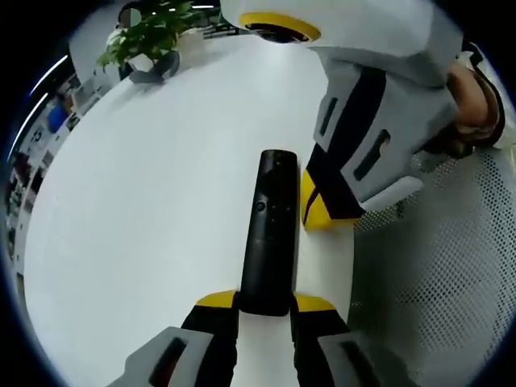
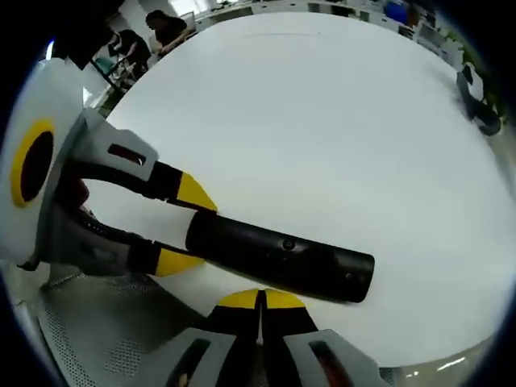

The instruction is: Press the specified remote control buttons in sequence, fully releasing each button before pressing the next.

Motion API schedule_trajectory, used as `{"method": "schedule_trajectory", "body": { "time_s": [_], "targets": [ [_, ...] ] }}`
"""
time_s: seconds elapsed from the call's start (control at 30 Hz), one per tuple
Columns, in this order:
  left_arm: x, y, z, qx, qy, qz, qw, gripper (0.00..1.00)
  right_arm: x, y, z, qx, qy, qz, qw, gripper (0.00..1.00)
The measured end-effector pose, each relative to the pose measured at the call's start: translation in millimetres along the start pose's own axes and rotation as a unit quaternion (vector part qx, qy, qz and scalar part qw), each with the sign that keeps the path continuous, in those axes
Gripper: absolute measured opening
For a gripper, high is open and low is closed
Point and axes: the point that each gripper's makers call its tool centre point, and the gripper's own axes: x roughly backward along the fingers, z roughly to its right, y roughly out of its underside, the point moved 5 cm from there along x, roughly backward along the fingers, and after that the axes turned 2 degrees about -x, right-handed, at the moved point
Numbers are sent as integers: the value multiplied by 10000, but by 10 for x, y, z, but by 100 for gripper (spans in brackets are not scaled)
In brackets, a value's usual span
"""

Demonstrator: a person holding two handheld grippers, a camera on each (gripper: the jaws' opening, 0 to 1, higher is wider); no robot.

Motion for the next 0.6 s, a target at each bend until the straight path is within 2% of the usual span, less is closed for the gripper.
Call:
{"method": "schedule_trajectory", "body": {
  "time_s": [0.07,0.3,0.6],
  "targets": [
    [1,0,1,-2,0,6,10000,23,10,4,8,-8,-36,-37,10000,0],
    [-1,-6,5,-33,19,-30,10000,23,158,-87,120,-345,-142,278,9989,0],
    [-1,-4,1,-37,35,-20,10000,23,190,-114,140,-325,-76,260,9991,0]
  ]
}}
